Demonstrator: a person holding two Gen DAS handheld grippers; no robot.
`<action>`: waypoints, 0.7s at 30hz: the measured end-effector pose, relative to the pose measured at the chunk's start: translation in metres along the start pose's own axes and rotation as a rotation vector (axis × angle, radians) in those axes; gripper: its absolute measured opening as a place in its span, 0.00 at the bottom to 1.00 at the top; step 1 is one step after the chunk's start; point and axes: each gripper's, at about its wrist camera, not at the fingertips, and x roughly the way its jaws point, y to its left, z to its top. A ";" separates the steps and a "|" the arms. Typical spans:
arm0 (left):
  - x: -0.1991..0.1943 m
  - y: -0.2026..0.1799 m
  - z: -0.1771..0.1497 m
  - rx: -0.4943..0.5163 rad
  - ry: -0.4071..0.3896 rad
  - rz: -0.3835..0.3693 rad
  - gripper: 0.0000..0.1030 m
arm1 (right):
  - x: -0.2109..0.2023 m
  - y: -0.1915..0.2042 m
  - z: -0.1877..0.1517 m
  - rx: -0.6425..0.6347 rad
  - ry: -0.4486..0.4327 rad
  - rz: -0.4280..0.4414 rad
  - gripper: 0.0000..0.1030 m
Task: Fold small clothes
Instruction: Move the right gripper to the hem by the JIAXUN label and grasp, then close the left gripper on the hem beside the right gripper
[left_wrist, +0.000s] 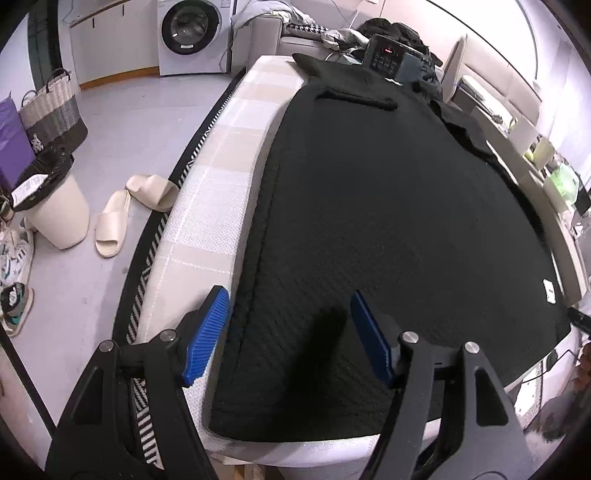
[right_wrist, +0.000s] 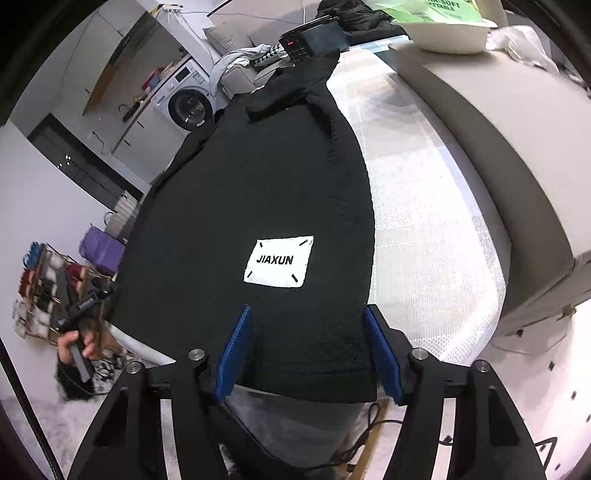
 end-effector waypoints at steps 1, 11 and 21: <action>0.000 0.000 0.000 0.002 0.002 0.001 0.64 | 0.001 0.001 0.000 -0.006 -0.004 -0.005 0.57; -0.001 -0.003 -0.001 -0.028 0.012 -0.121 0.61 | 0.003 -0.002 -0.002 0.002 -0.020 0.003 0.48; -0.006 -0.007 -0.012 0.039 0.006 -0.039 0.20 | 0.007 0.010 -0.004 -0.071 -0.020 -0.046 0.46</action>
